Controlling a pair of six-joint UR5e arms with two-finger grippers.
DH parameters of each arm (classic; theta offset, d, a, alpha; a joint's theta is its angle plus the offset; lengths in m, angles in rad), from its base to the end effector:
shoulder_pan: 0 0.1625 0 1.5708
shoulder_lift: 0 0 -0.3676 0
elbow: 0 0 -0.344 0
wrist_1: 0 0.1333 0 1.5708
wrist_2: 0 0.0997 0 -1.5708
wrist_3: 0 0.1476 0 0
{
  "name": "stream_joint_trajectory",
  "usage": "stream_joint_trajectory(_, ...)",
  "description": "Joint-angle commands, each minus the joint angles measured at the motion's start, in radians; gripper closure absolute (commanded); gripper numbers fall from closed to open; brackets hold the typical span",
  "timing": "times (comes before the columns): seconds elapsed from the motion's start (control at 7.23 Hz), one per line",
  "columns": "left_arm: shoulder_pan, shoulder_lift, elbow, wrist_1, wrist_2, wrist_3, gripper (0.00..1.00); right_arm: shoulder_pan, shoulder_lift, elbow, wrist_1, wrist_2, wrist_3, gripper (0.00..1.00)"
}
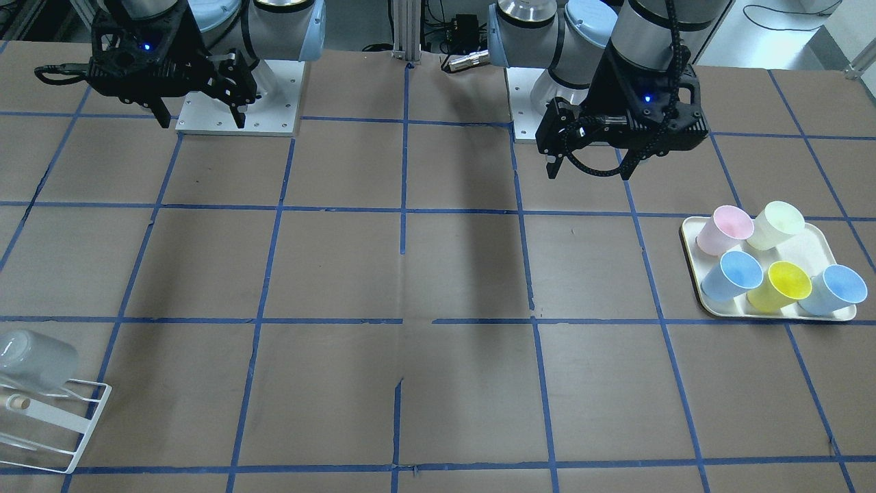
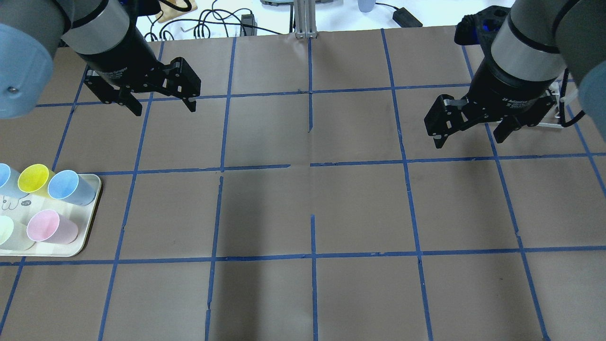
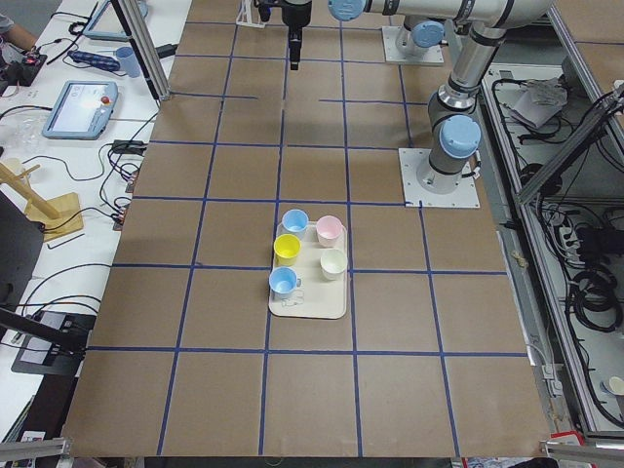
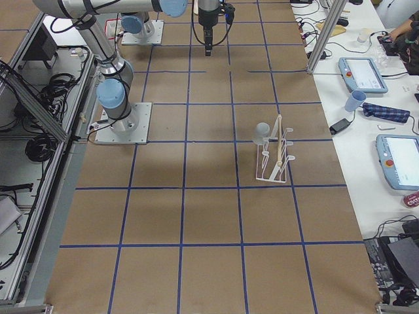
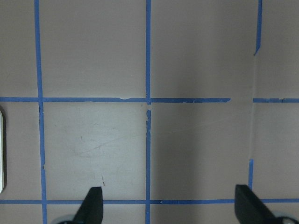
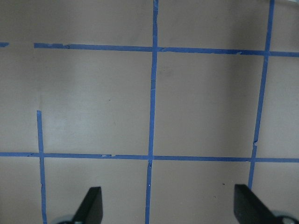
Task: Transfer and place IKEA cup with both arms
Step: 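Move the right gripper toward the white cup on the wire rack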
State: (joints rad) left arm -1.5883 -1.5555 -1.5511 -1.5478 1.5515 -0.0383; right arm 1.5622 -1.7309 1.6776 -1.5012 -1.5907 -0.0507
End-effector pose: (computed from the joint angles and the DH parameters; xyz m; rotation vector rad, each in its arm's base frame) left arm -0.1439 -0.4438 0.4005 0.0316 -3.1193 0.0896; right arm 0.1271 -0.3833 0.3945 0.0660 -3.1214 -0.0264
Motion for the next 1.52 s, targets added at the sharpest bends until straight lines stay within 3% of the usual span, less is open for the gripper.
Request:
stream_joint_trajectory(0.0, 0.001, 0.000, 0.000, 0.000, -0.002, 0.000, 0.00, 0.001, -0.009, 0.002, 0.001, 0.000, 0.000, 0.00)
stream_joint_trajectory(0.69, 0.002, 0.000, 0.000, 0.000, -0.002, 0.000, 0.00, -0.013, -0.006, 0.005, -0.002, 0.012, -0.014, 0.00)
stream_joint_trajectory(1.11, -0.001, 0.000, 0.000, 0.002, -0.004, 0.000, 0.00, -0.106, -0.001, 0.008, -0.007, 0.012, -0.023, 0.00)
stream_joint_trajectory(1.38, -0.001, 0.000, 0.000, 0.002, -0.002, 0.000, 0.00, -0.168, 0.019, 0.004, -0.106, 0.014, -0.139, 0.00)
